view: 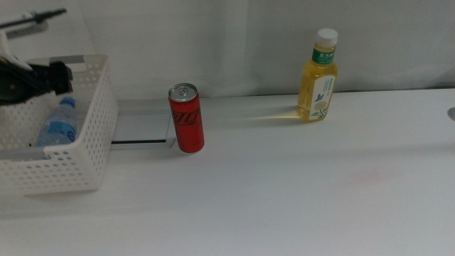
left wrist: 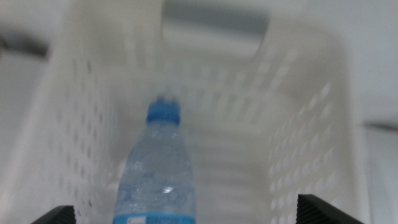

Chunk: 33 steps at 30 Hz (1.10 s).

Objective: Use arms to grab the bottles and put them into the dustbin to the left of the table.

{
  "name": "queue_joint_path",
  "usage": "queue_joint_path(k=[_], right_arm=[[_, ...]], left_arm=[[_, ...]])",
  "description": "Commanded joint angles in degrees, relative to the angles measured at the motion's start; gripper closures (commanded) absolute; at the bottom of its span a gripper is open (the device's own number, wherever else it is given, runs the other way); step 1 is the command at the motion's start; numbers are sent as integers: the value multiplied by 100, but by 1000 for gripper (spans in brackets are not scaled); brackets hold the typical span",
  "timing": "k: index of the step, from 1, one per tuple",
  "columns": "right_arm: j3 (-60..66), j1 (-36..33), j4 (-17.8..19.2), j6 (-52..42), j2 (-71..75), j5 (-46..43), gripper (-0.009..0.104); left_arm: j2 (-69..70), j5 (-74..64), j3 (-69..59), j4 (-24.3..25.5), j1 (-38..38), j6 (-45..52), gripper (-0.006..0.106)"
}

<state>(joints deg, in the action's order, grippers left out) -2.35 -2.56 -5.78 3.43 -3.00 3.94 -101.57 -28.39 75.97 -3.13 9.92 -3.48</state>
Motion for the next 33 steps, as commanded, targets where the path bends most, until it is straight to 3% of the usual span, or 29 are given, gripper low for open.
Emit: queue_joint_path(k=[1, 13, 19, 26, 33], right_arm=[[35, 28, 16, -41, 25, -43, -4], [35, 28, 67, -41, 25, -55, -4], [35, 28, 67, -41, 25, -84, -4], [35, 28, 67, -41, 25, -84, -4], [35, 28, 67, -41, 25, -84, -4]], left_arm=[[342, 80, 39, -70, -73, 96, 8], [2065, -311, -88, -33, -785, 235, 8], [3203, 271, -1178, -33, -1471, 235, 8], [4614, 1572, -3211, -33, -2329, 291, 8], [4891, 4411, -5543, -33, -3337, 308, 8]])
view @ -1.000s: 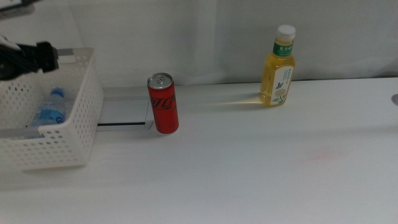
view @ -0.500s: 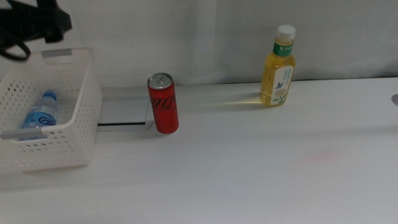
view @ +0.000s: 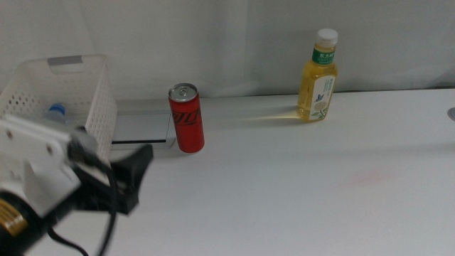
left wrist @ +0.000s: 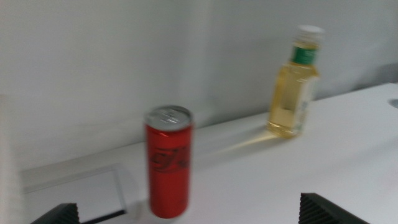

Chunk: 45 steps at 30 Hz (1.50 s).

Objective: Use arms to grab the bottles and put them into the dustbin to the left of the table.

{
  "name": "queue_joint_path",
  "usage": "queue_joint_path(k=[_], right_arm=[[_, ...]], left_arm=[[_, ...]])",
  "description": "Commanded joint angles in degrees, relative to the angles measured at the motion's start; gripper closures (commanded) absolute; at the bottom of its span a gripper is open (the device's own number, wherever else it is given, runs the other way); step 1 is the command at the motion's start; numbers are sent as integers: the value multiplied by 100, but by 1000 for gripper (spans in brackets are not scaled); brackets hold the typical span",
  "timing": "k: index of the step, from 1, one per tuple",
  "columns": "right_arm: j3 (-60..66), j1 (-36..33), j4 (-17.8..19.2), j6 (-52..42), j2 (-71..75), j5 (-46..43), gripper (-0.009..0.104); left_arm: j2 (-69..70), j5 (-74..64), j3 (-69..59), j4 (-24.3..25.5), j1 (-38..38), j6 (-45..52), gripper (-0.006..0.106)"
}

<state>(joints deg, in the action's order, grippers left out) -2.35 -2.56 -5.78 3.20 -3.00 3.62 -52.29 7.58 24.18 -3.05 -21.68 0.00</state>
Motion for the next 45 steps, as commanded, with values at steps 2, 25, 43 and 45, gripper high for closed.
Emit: queue_joint_path(k=[2, 25, 43, 45], right_arm=[[35, 28, 67, -18, 25, -51, -4], [35, 28, 67, -18, 25, -51, -4], [35, 28, 67, -18, 25, -51, -4], [35, 28, 67, -18, 25, -51, -4]], left_arm=[[-234, 1508, -740, -42, -363, 0, 8], [-5025, 5265, 137, -350, -467, -396, 8], [-6723, 4319, 2760, -1107, -457, -143, 9], [-6847, 4319, 2875, -1107, -457, -143, 9]])
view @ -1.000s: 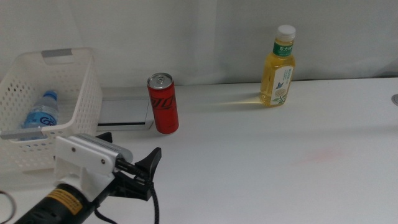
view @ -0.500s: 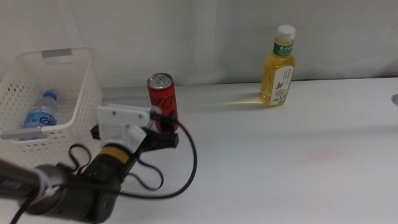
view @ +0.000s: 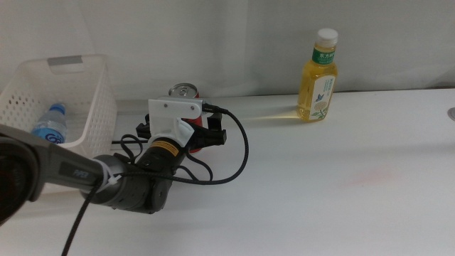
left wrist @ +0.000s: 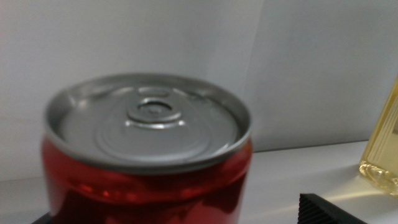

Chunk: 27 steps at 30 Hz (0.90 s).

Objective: Use arms to grab the bottles and put them into the dustbin to the left of the table.

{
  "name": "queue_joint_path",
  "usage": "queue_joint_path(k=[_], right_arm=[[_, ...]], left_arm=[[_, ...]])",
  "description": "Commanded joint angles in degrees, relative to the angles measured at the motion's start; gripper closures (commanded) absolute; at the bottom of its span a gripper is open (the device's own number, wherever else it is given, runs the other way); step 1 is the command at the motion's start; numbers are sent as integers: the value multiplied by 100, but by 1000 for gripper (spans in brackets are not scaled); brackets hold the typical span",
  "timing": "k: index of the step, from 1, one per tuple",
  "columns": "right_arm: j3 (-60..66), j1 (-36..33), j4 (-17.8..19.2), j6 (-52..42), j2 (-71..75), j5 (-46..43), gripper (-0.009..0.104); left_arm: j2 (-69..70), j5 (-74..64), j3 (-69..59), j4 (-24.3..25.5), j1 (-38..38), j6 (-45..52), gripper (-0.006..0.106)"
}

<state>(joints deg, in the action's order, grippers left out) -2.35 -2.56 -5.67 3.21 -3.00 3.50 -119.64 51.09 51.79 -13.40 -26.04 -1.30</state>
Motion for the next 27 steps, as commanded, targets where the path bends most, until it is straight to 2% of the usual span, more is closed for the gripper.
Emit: queue_joint_path(k=[1, 9, 11, 13, 16, 23, 24, 27], right_arm=[[35, 28, 56, -19, 25, -40, -4], [35, 28, 56, -19, 25, -40, -4], [35, 28, 56, -19, 25, -40, -4], [35, 28, 56, -19, 25, -40, -4], [35, 28, 56, -19, 25, -40, -4], [35, 28, 56, -19, 25, -40, -4], [35, 28, 56, -19, 25, -40, -4], [35, 28, 56, -19, 25, -40, -4]], left_arm=[[-167, -42, 167, -104, -21, -13, 9], [-370, -221, 364, -212, 139, -13, 9], [-370, -221, 364, -570, 226, 15, 13], [-370, -248, 364, -597, 285, 15, 19], [-370, -294, 364, -506, 368, 15, 37], [-370, -837, 549, -472, 370, 15, 97], [-370, -1044, 651, -215, 370, 24, 103], [-313, -1217, 802, 237, 370, 24, 103]])
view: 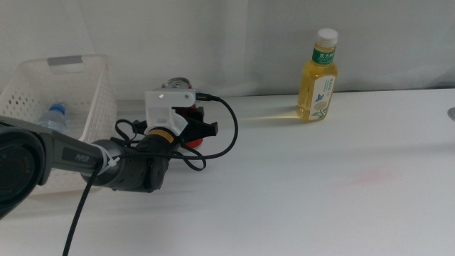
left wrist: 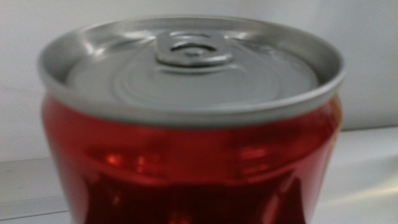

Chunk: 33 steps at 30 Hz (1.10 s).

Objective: Use arms to grab the bottles and put them into the dustbin to the left of the table.

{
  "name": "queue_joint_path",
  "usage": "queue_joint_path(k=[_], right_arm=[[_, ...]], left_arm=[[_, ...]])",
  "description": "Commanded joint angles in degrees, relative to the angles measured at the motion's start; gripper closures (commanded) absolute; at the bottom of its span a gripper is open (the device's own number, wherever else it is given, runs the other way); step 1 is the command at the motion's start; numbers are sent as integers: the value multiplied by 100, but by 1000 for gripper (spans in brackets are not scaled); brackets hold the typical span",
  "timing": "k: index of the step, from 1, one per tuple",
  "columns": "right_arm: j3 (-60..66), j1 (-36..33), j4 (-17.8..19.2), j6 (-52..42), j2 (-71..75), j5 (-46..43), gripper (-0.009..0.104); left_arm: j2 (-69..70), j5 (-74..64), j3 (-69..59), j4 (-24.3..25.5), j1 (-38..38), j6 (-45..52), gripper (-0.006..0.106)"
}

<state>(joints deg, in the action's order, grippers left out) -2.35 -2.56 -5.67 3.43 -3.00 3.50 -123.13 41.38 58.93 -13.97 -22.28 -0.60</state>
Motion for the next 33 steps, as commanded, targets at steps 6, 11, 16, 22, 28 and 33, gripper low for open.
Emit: queue_joint_path(k=[6, 11, 16, 22, 28, 33], right_arm=[[35, 28, 56, -41, 25, -40, -4], [35, 28, 56, -41, 25, -40, -4], [35, 28, 56, -41, 25, -40, -4], [35, 28, 56, -41, 25, -40, -4], [35, 28, 56, -41, 25, -40, -4], [35, 28, 56, -41, 25, -40, -4]], left_arm=[[632, -763, 209, 300, 4, 60, 103], [1428, -1255, 209, 300, 4, 493, 103], [2312, -1842, 209, 300, 4, 1062, 103], [3311, -2867, 209, 260, 256, 1457, 103], [4165, -4191, 209, 260, 965, 1457, 103], [4638, -5470, 209, 260, 1747, 1430, 103]])
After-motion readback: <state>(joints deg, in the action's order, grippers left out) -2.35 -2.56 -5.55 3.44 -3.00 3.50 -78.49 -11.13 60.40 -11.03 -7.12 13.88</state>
